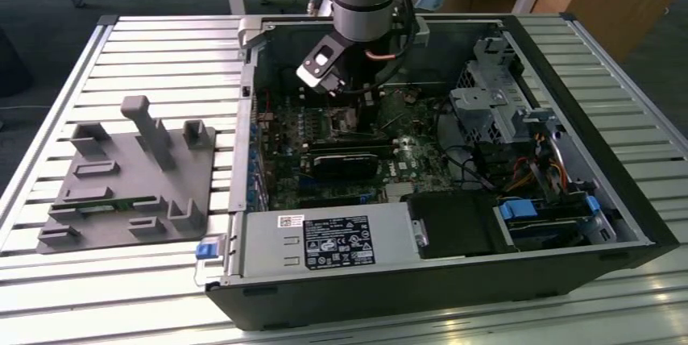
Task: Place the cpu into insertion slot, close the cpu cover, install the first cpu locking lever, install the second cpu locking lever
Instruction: 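Place the cpu into insertion slot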
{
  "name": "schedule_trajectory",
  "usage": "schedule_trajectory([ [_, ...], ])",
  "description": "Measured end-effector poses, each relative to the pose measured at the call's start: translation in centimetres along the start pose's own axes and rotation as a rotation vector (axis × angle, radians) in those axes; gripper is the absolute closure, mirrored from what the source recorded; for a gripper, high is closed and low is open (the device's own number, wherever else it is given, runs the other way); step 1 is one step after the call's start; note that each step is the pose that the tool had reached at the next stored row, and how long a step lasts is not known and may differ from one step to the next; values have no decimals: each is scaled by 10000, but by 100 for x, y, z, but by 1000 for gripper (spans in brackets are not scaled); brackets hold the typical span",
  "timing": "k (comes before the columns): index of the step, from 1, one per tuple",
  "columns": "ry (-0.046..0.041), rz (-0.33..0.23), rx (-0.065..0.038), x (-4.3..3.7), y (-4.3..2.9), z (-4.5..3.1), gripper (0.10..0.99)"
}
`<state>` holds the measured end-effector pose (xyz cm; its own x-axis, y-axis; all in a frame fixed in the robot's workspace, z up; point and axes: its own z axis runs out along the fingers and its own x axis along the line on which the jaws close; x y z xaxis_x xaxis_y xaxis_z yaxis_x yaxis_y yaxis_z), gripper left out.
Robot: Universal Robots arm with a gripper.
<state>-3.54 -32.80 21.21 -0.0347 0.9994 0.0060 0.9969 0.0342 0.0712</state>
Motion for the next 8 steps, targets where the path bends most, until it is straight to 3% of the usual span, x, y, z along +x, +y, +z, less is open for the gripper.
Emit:
schedule_trajectory([
  [8,-5,76,0,0,-2,-1,549],
])
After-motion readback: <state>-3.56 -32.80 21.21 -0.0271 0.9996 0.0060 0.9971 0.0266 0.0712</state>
